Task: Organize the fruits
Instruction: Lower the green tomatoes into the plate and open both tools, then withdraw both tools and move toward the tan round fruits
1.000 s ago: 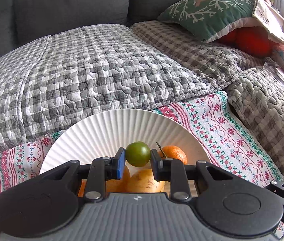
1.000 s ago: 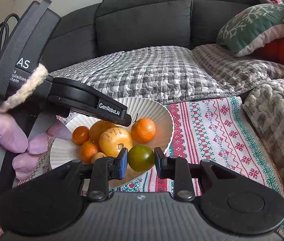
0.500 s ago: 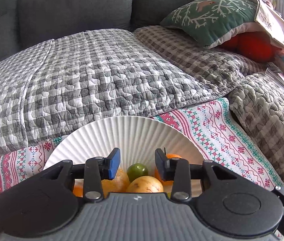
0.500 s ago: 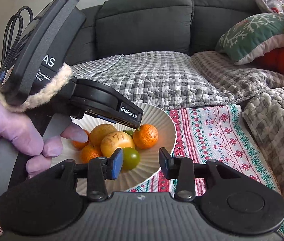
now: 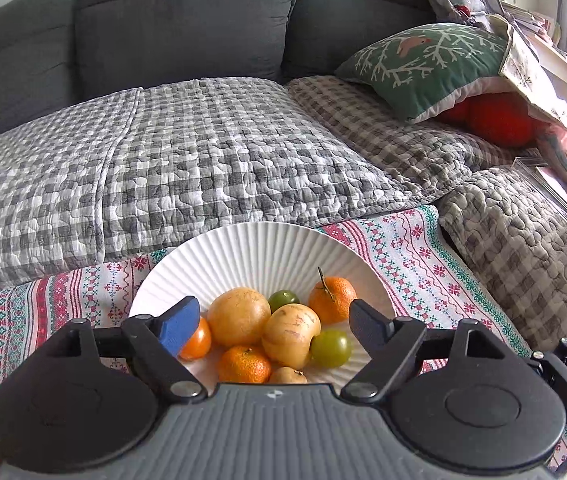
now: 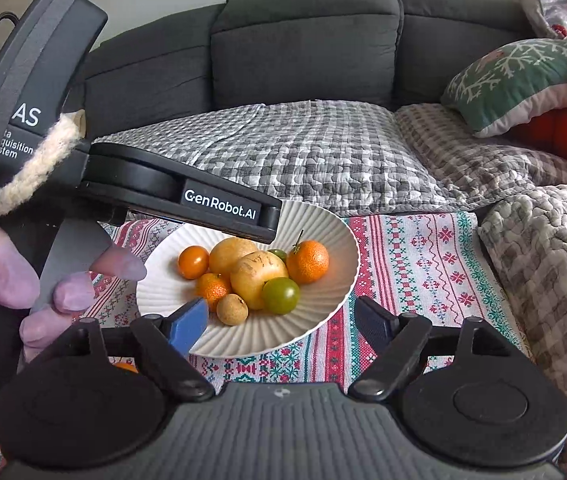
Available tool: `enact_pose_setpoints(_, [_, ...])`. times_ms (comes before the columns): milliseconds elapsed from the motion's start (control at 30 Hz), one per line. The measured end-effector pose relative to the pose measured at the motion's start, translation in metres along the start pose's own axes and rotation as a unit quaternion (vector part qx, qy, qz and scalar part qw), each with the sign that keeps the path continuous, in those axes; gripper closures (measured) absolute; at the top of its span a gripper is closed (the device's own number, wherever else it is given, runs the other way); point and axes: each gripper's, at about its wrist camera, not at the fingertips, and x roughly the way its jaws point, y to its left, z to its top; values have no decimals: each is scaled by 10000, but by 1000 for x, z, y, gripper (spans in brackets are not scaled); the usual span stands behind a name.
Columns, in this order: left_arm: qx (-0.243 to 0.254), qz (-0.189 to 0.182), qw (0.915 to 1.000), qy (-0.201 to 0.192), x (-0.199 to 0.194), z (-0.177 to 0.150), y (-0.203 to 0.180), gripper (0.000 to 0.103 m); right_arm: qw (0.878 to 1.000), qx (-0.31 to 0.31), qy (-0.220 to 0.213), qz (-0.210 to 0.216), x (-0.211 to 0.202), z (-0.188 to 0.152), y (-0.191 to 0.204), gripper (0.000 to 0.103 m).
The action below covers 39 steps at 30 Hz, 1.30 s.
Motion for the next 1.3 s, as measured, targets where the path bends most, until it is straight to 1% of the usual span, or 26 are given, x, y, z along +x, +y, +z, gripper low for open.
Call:
enact_pose_setpoints(100, [-91,43,9999,47,-15,-11,1,15,9999,-107,53,81,-12,-2,4,16])
enact_pose_setpoints(167, [-134,82,9999,61,-24,-18,1,13,9998,-148,138,88,-17,-4,7,14])
enact_pose_setpoints(300, [-136,172,9997,94,-41,-31,1,11,9989,-300,357,78,-26,-11,13,13])
enact_pose_setpoints(433, [-365,248,9990,101,-57,-46,5,8,9982,-391,453,29,-37,-14,18,12])
enact_pose_setpoints(533, [-406,349,9985,141,-66,-57,5,6,9977,-444,504,65,-46,-17,21,9])
enact_pose_setpoints(767, [-723,532,9958,177,-84,-86,8,2,9971,-523,543,-85,-64,-27,26,6])
enact_pose_setpoints(967, [-747,707,9943,270,-94,-104,10,1,9971,-499,540,-193,-71,-36,25,4])
enact_pose_setpoints(1200, [-930,821,9917,329,-100,-122,16,1,9968,-436,563,-358,-74,-50,17,3])
enact_pose_setpoints(1300, [-876,811,9924,308,-102,-130,19,1,9963,-562,492,-422,-76,-55,14,1])
